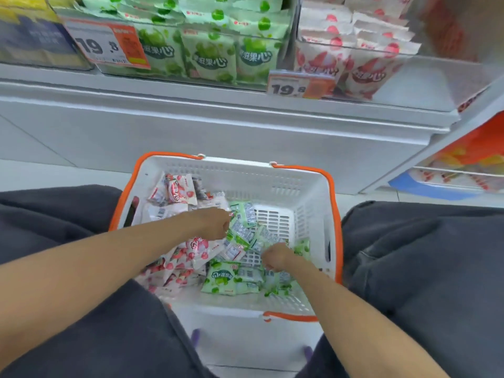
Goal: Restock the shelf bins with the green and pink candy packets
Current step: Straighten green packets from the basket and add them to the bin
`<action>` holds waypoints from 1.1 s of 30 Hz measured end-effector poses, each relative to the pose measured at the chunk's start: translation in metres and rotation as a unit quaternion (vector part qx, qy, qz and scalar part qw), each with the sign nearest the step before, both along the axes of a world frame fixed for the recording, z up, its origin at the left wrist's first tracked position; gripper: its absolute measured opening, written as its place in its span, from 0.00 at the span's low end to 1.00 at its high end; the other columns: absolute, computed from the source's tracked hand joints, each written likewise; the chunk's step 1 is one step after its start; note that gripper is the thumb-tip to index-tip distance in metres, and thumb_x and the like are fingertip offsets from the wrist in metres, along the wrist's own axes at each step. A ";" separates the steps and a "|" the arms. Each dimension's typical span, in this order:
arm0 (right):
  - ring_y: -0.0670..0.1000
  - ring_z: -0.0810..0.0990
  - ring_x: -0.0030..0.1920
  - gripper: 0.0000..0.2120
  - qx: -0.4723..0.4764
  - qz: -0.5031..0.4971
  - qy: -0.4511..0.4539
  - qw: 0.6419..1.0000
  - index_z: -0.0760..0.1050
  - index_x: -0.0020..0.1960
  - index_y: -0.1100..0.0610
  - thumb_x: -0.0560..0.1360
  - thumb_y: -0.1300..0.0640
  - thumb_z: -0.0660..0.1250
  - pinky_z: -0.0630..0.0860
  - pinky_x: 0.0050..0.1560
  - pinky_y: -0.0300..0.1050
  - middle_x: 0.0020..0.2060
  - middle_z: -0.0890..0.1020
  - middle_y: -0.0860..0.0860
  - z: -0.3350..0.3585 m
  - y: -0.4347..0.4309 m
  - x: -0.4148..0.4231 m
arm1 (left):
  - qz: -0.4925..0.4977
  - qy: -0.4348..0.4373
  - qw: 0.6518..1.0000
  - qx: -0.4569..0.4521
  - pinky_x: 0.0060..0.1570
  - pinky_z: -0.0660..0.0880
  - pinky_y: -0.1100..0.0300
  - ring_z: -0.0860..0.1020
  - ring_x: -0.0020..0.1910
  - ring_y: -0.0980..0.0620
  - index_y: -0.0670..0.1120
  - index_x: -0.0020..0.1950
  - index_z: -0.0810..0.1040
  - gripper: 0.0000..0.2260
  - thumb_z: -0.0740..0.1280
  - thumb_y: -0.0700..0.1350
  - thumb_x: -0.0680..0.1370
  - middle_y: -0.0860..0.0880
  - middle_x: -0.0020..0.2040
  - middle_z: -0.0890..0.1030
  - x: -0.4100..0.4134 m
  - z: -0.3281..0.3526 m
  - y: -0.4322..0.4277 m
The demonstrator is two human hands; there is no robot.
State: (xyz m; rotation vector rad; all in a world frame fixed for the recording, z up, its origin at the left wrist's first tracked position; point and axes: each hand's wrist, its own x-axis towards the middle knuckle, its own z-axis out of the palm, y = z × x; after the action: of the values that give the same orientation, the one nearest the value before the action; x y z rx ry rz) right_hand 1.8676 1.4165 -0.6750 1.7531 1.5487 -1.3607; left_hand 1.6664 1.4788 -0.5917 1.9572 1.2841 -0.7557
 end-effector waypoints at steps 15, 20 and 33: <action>0.48 0.76 0.37 0.19 -0.092 -0.125 0.008 0.988 0.74 0.63 0.66 0.74 0.63 0.69 0.73 0.33 0.38 0.43 0.79 0.55 -0.029 -0.019 -0.023 | 0.014 0.013 1.000 0.017 0.57 0.75 0.51 0.77 0.55 0.50 0.48 0.62 0.76 0.12 0.64 0.44 0.78 0.49 0.62 0.77 -0.011 -0.008 0.000; 0.45 0.71 0.30 0.07 -0.105 -0.036 -0.041 0.993 0.79 0.50 0.58 0.78 0.59 0.63 0.70 0.34 0.34 0.35 0.75 0.49 -0.020 -0.016 -0.031 | 0.012 0.007 1.000 0.019 0.56 0.72 0.56 0.74 0.60 0.49 0.47 0.66 0.75 0.14 0.63 0.44 0.80 0.48 0.66 0.75 -0.009 -0.003 0.002; 0.49 0.67 0.28 0.19 0.079 -0.086 0.139 0.983 0.75 0.44 0.63 0.82 0.50 0.55 0.65 0.31 0.40 0.30 0.76 0.54 0.128 0.084 0.007 | 0.271 -0.157 0.950 -0.016 0.71 0.65 0.49 0.63 0.75 0.40 0.44 0.80 0.45 0.45 0.72 0.54 0.75 0.41 0.78 0.58 -0.008 0.030 0.011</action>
State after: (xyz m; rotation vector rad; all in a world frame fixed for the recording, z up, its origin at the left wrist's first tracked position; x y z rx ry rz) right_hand 1.8744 1.5008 -0.5474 1.8945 1.7256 -1.6670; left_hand 1.6587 1.4894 -0.5619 1.5070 1.4928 -0.1815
